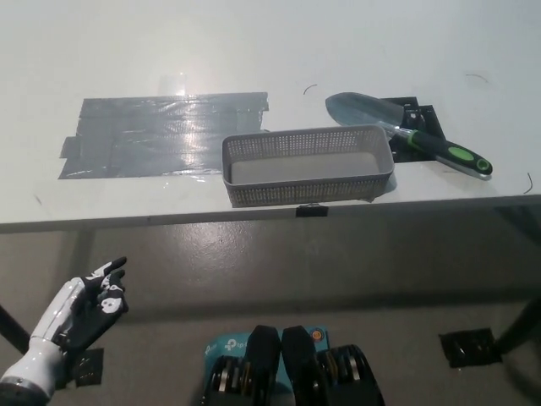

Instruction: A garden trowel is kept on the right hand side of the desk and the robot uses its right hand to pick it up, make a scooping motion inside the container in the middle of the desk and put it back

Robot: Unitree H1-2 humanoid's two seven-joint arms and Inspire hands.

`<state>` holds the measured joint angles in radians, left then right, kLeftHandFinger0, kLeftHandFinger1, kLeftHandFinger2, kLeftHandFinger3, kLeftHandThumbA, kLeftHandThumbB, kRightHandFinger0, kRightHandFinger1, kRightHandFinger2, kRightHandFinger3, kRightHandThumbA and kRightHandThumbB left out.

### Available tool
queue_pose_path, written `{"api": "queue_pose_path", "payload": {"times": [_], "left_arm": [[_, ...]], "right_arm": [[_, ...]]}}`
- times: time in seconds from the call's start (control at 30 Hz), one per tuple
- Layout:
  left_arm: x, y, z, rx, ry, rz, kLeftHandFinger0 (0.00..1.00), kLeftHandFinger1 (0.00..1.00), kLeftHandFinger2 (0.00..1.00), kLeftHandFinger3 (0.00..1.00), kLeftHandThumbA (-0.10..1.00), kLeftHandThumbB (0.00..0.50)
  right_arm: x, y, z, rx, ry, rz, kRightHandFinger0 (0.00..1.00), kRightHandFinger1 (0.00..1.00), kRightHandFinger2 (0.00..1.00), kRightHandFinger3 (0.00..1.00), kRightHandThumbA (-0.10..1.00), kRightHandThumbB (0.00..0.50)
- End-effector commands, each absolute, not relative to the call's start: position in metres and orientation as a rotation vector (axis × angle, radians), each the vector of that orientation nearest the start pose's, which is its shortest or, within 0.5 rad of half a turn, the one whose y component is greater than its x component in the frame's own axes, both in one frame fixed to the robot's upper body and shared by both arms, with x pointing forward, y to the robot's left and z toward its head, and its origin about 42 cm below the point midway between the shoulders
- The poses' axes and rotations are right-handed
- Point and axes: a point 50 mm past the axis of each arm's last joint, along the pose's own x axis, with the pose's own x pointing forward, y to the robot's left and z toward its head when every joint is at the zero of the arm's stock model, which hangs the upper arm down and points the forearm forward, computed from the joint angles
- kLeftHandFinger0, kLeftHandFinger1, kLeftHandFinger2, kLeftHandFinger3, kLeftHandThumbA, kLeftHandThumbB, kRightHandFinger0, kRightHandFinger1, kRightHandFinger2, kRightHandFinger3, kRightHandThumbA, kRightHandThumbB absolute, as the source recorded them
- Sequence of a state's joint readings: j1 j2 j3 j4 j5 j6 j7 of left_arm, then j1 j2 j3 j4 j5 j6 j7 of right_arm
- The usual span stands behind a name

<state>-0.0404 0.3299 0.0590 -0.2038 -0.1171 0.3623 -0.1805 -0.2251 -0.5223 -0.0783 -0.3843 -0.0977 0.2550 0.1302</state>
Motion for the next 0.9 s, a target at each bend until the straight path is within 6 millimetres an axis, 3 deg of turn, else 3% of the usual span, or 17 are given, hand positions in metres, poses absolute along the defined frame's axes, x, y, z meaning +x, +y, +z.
{"api": "queue_pose_path", "payload": {"times": [0.0,0.13,0.17,0.23,0.37,0.4,0.5,0.67,0.73,0.87], "left_arm": [[0.292,0.305,0.169,0.202,0.091,-0.166,0.93,0.98,1.0,1.0,0.53,0.114],[0.294,0.304,0.172,0.202,0.085,-0.171,0.93,0.98,1.0,1.0,0.51,0.089],[0.295,0.303,0.172,0.204,0.083,-0.178,0.93,0.99,1.0,1.0,0.48,0.047],[0.294,0.303,0.172,0.204,0.087,-0.175,0.94,1.0,1.0,1.0,0.44,0.028],[0.296,0.302,0.172,0.208,0.086,-0.187,0.96,1.0,1.0,1.0,0.45,0.051],[0.295,0.301,0.173,0.21,0.09,-0.186,0.96,1.0,1.0,1.0,0.46,0.049],[0.294,0.301,0.171,0.202,0.092,-0.188,0.97,1.0,1.0,1.0,0.45,0.048],[0.292,0.302,0.169,0.21,0.097,-0.191,0.98,1.0,1.0,1.0,0.49,0.068],[0.293,0.301,0.169,0.205,0.096,-0.201,0.99,1.0,1.0,1.0,0.49,0.053],[0.293,0.299,0.172,0.196,0.092,-0.2,0.98,1.0,1.0,1.0,0.48,0.067]], "right_arm": [[0.344,-0.316,0.35,-0.792,-0.498,-0.016,1.0,1.0,1.0,1.0,0.67,0.402],[0.367,-0.302,0.374,-0.847,-0.569,-0.038,1.0,1.0,1.0,1.0,0.69,0.4],[0.381,-0.296,0.384,-0.878,-0.586,-0.044,1.0,1.0,1.0,1.0,0.61,0.381],[0.404,-0.286,0.394,-0.912,-0.596,-0.032,1.0,1.0,1.0,1.0,0.6,0.39],[0.442,-0.273,0.398,-0.998,-0.531,0.001,1.0,1.0,1.0,1.0,0.68,0.415],[0.452,-0.27,0.396,-1.031,-0.507,0.021,1.0,1.0,1.0,1.0,0.72,0.421],[0.485,-0.257,0.38,-1.048,-0.397,0.123,1.0,1.0,1.0,1.0,0.64,0.424],[0.505,-0.251,0.354,-1.126,-0.273,0.213,1.0,1.0,1.0,1.0,0.66,0.426],[0.517,-0.251,0.337,-1.154,-0.203,0.231,1.0,1.0,1.0,1.0,0.67,0.457],[0.528,-0.254,0.326,-1.176,-0.137,0.233,1.0,1.0,1.0,1.0,0.69,0.47]]}}
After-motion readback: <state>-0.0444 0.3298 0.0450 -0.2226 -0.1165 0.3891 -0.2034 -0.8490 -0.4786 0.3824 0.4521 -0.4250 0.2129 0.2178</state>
